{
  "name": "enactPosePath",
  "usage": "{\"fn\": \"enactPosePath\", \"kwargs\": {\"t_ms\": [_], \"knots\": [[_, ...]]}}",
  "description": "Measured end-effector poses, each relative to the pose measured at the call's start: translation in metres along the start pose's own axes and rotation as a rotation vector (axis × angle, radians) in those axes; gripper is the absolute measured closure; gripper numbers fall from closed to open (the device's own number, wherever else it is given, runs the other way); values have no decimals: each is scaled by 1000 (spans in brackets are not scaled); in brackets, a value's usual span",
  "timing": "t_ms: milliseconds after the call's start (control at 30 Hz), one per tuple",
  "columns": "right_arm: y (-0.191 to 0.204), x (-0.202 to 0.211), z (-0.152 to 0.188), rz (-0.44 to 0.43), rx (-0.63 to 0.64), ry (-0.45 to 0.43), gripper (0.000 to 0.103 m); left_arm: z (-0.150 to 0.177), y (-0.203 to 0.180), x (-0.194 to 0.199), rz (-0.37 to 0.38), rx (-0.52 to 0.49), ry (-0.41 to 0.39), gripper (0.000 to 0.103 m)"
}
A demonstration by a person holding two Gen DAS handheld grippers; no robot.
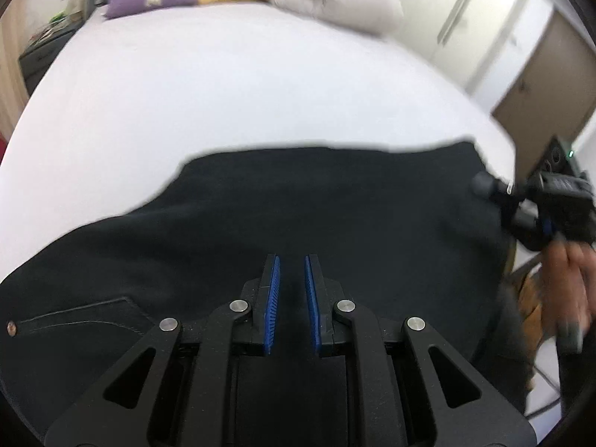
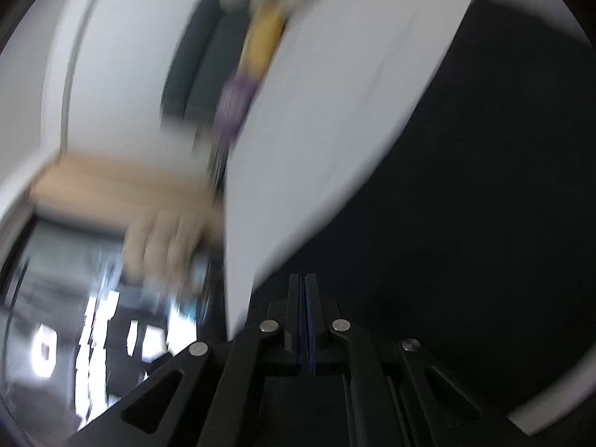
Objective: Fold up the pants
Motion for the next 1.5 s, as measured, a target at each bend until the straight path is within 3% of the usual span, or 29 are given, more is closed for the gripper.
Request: {"fn": "enactPosePath", "kwargs": {"t_ms": [67, 100, 167, 233, 300, 400, 533, 600, 667, 767, 867, 933, 1000, 1033, 1067, 1167, 1267, 1367, 1500], "knots": [[-6, -50, 42, 49, 18, 139, 103, 14, 15, -6, -19, 23, 27, 90], [-14, -57, 46, 73, 25, 129, 103, 15, 24, 1, 1, 47, 10, 90], [-18, -53, 33, 32, 15, 96, 103, 22, 47, 17, -25, 58, -3, 90], [-30, -38, 16, 69, -9, 56, 103, 28, 75, 33, -31, 82, -26, 90], [-47, -21, -9, 129, -9, -35, 103, 33, 99, 47, 23, 127, -54, 90], [-78, 17, -49, 161, -99, -164, 103, 43, 127, 57, 23, 140, -85, 90], [-98, 74, -82, 332, -156, -343, 103, 59, 163, 86, -26, 154, -126, 90], [-84, 88, -83, 364, -144, -383, 98, 65, 176, 101, -71, 163, -150, 90], [-51, 75, -63, 297, -88, -336, 98, 63, 185, 117, -134, 190, -180, 90], [19, -1, -15, 126, 25, -129, 98, 52, 176, 127, -111, 239, -214, 90], [80, -94, 52, -33, 110, 132, 98, 32, 149, 115, -118, 231, -203, 90], [94, -145, 90, -59, 146, 252, 98, 30, 141, 94, -87, 290, -155, 90], [85, -176, 99, -8, 153, 288, 97, 42, 138, 64, -122, 304, -77, 90], [69, -181, 94, 29, 122, 288, 97, 45, 135, 62, -121, 287, -93, 90], [55, -184, 80, 58, 87, 271, 103, 46, 134, 65, -121, 264, -111, 90], [8, -143, 41, 17, -19, 133, 103, 50, 131, 65, -130, 231, -104, 90], [-16, -108, 8, 54, -51, 10, 103, 47, 126, 53, -139, 222, -101, 90], [-60, -34, -50, 82, -107, -143, 103, 50, 127, 47, -140, 219, -100, 90], [-102, 42, -97, 151, -125, -300, 103, 47, 129, 49, -143, 214, -101, 90]]}}
Point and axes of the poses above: each gripper's, at about its wrist camera, not at the fingertips, and x roughly against the way its jaws point, y to its left, z to its underside, the point moved 6 cm from there along -x, roughly the way its jaws point, and after that the axes turned 9 degrees about -y, right-handed, at the moved point
